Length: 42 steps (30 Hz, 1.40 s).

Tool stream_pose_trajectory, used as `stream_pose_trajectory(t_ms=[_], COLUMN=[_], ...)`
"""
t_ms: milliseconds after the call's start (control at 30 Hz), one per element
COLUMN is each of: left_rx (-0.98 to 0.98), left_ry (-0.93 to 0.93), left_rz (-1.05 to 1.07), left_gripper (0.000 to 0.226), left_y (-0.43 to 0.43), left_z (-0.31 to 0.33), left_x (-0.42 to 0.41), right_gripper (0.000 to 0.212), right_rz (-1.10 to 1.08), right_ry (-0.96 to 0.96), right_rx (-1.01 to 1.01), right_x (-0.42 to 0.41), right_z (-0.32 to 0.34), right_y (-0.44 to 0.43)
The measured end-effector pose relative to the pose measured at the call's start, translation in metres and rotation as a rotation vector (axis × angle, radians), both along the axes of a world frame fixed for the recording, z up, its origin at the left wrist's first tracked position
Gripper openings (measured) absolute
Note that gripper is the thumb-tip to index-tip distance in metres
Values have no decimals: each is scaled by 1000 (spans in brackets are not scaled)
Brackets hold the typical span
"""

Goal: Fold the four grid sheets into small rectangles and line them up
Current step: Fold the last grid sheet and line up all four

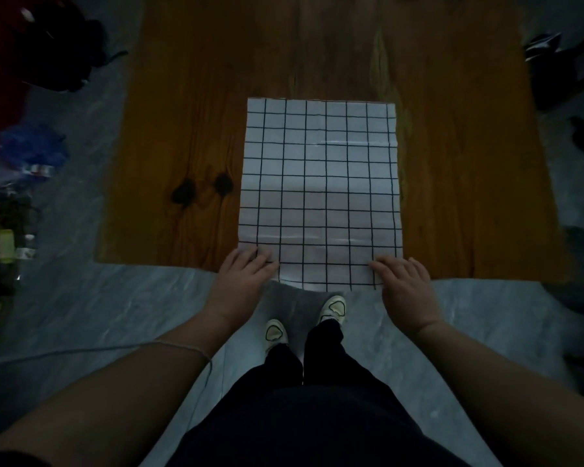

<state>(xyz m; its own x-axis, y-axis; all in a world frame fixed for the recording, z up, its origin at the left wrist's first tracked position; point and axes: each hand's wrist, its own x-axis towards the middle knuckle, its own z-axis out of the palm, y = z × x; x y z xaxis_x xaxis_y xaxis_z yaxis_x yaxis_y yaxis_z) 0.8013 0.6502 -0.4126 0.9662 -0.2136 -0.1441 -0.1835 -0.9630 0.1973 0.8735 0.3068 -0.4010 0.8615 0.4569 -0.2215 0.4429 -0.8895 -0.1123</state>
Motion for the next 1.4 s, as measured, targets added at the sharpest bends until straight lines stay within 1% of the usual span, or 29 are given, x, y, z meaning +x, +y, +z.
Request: stream_pose_trajectory(t_ms=[33,100,167,233,300,400,533,667,767,900,967,1067,1133,1267,1333,1400], left_rx=[-33,-111,-190,-241,-264,-326,-367,-400,-364,-333,-301,-244,-221,-176,-186,-149], left_ry=[-36,-84,-95,-124,-181,-219,-309,-194,-188,-55,-20,72,125,118,93,49], left_rz=[-8,-7,28,61,60,81,106,278,345,487,505,502,520,588,608,618], left_gripper=[44,40,36,37,30,36,23,25,24,24,21,23,25,20,28,50], left_y=[3,8,11,13,16,21,24,20,16,12,10,6,3,1,1,1], left_z=[3,11,24,42,61,92,129,156,159,144,129,106,93,74,69,65], left_x=[-1,-5,-9,-13,-16,-11,15,66,114,171,192,217,228,232,229,224], right_gripper=[51,36,28,25,26,25,21,19,15,16,14,10,12,12,12,11], right_rz=[0,-1,-9,-32,-71,-146,-273,-410,-412,-412,-401,-392,-386,-395,-363,-355], right_ry=[-14,-48,-72,-105,-151,-164,-152,-83,-24,83,125,209,254,300,286,259], right_rx=[13,62,128,185,246,336,398,516,504,419,384,322,284,265,265,281], right_x=[0,-2,-6,-11,-15,-12,10,52,101,166,191,219,229,242,245,246], right_z=[3,11,23,41,62,96,136,156,149,123,107,81,66,46,41,40], right_y=[-1,-4,-2,0,2,5,12,17,19,25,30,37,40,43,44,43])
